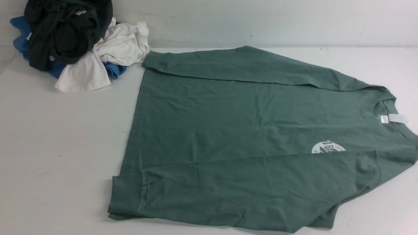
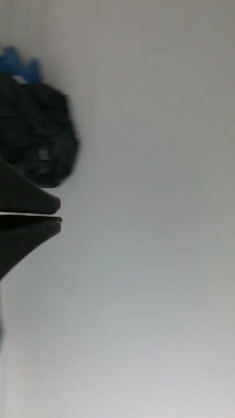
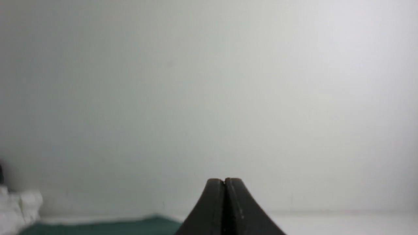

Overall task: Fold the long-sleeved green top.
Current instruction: Use the left arm to clamp the cuff closest to it

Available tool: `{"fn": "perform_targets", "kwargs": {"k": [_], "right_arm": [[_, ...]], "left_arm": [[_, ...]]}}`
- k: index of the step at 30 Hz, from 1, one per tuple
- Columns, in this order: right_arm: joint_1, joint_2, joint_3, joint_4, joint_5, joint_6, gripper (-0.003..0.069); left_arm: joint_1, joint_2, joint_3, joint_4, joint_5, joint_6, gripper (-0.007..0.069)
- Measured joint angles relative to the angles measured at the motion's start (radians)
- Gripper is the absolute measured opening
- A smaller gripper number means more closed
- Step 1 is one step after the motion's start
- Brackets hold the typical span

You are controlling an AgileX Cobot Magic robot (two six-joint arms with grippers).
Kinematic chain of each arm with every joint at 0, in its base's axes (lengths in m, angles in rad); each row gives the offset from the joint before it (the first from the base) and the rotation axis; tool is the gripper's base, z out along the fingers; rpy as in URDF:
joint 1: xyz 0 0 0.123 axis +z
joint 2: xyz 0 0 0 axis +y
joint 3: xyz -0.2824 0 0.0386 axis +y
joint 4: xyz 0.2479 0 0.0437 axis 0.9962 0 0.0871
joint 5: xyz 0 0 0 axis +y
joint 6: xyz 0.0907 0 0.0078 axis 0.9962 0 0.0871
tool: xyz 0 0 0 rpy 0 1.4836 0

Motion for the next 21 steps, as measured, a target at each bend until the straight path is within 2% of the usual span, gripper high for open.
{"fn": "perform_targets", "kwargs": {"k": [5,7,8,9,11,14,17,18,19,21], "right_arm": [[0.0,0.301,-0.173,0.012,0.485,-0.044,-0.0013],[0.002,0.392,-0.222,0.05,0.62,-0.082,-0.0013],[0.003,0.401,-0.227,0.055,0.632,-0.087,-0.0013],[0.021,0.473,-0.26,0.117,0.694,-0.145,-0.0013],[0.035,0.507,-0.279,0.156,0.709,-0.191,-0.0012],[0.116,0.616,-0.299,0.317,0.672,-0.42,-0.0011],[0.171,0.686,-0.3,0.407,0.652,-0.545,-0.001],[0.194,0.721,-0.3,0.439,0.65,-0.593,-0.001],[0.198,0.727,-0.3,0.443,0.65,-0.599,-0.001],[0.231,0.795,-0.3,0.472,0.643,-0.657,-0.001]], "left_arm": [[-0.05,0.284,-0.167,-0.007,0.524,-0.036,-0.0007],[-0.089,0.384,-0.211,-0.021,0.678,0.005,-0.0007],[-0.094,0.406,-0.219,-0.025,0.706,0.018,-0.0007],[-0.132,0.48,-0.244,-0.054,0.798,0.08,-0.0007],[-0.165,0.55,-0.257,-0.093,0.84,0.13,-0.0007],[-0.215,0.71,-0.285,-0.192,0.874,0.225,0.0015],[-0.22,0.798,-0.306,-0.213,0.866,0.24,0.0076],[-0.218,0.838,-0.317,-0.216,0.853,0.244,0.0129],[-0.218,0.85,-0.321,-0.216,0.85,0.244,0.0137],[-0.208,0.922,-0.345,-0.218,0.808,0.247,0.0242]]}}
